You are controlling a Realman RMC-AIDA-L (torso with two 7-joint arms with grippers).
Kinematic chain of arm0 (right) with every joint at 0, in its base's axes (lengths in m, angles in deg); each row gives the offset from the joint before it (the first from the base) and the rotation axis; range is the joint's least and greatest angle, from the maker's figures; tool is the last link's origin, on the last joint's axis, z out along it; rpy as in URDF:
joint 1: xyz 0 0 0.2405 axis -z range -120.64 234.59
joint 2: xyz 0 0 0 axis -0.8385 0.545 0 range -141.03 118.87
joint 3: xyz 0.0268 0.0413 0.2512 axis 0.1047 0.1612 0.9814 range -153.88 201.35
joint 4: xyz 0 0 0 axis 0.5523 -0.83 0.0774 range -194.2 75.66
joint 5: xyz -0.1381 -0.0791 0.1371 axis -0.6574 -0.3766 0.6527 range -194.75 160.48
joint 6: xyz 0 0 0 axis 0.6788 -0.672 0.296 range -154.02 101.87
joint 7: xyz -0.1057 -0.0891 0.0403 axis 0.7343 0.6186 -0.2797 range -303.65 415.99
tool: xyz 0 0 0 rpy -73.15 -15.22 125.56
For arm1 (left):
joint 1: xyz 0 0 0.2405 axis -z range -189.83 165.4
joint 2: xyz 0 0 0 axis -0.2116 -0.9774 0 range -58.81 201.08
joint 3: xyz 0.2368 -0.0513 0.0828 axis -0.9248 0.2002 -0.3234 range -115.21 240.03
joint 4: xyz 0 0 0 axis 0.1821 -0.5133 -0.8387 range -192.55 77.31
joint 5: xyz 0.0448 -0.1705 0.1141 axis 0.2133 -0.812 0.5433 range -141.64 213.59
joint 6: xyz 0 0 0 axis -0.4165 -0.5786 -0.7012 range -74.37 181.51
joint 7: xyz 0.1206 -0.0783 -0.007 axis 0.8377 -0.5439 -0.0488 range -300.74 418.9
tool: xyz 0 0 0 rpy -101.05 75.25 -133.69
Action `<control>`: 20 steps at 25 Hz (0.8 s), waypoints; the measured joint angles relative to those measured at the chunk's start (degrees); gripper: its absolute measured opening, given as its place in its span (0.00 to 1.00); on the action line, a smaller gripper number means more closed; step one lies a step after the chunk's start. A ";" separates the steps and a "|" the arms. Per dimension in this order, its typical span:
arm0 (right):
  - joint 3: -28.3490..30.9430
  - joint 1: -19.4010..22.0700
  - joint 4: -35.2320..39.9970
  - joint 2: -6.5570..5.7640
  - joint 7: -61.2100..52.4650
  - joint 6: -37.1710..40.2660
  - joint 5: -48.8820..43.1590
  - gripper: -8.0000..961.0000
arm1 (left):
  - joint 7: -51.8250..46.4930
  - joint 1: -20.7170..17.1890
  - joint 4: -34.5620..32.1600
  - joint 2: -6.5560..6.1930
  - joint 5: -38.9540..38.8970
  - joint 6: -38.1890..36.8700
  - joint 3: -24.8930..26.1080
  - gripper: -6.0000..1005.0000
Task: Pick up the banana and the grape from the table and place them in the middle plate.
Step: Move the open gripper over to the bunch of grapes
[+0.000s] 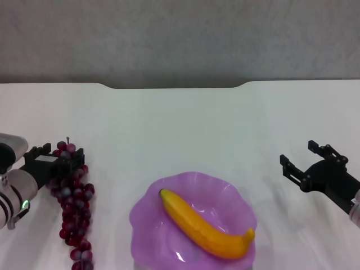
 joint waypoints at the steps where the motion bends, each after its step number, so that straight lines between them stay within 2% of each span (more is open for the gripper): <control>1: 0.08 0.00 0.00 0.00 0.00 0.00 0.00 0.82 | -0.09 0.00 0.00 0.01 0.00 -0.01 0.00 0.87; 4: 0.18 0.00 0.00 0.00 0.00 -0.01 0.00 0.82 | -0.21 -0.06 0.00 0.05 0.02 -0.02 0.00 0.87; 20: 0.01 -0.29 0.26 0.00 0.00 0.10 0.00 0.82 | -0.28 -0.63 0.00 0.13 0.18 0.61 0.00 0.53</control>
